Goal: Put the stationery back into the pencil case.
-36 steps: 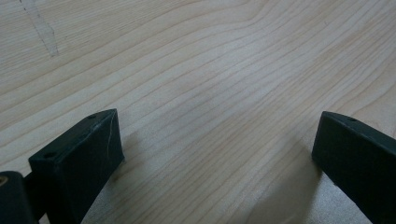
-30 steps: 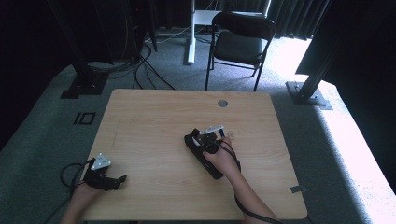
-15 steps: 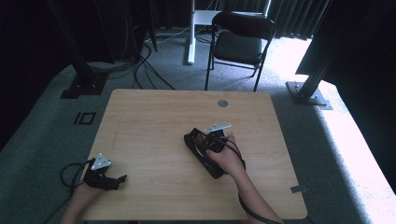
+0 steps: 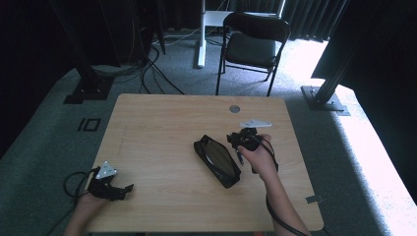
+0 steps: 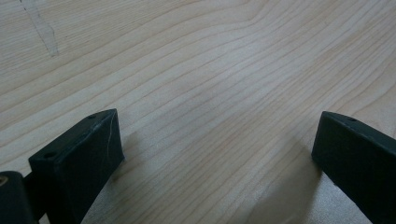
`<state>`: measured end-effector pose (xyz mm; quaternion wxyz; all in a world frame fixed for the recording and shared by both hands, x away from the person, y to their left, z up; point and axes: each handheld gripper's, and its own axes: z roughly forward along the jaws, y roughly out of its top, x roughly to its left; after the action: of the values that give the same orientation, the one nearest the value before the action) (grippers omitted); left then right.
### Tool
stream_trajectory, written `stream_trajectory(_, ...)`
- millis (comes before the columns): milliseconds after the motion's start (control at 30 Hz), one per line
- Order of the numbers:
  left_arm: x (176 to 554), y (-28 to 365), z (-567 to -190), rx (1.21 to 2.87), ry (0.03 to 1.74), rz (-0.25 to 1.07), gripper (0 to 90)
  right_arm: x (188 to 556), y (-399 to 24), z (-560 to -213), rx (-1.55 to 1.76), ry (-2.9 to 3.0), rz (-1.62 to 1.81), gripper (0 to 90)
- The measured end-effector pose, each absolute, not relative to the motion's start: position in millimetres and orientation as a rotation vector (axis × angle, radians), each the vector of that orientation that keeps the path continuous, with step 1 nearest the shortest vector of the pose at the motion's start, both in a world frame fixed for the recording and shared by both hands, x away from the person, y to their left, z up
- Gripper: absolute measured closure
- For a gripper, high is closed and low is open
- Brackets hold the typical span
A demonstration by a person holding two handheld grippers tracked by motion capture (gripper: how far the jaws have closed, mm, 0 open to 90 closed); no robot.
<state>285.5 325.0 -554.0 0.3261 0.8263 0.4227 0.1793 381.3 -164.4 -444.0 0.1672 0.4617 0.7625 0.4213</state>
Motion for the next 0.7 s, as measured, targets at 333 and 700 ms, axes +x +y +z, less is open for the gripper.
stream_trajectory(333,286,325,-554,2.165,1.108,0.47,2.1,399,-191,-467,1.403,2.118,1.085,69.6)
stream_trajectory(700,286,325,-554,2.163,1.113,0.471,2.1,423,-202,-508,1.507,2.09,1.025,66.8)
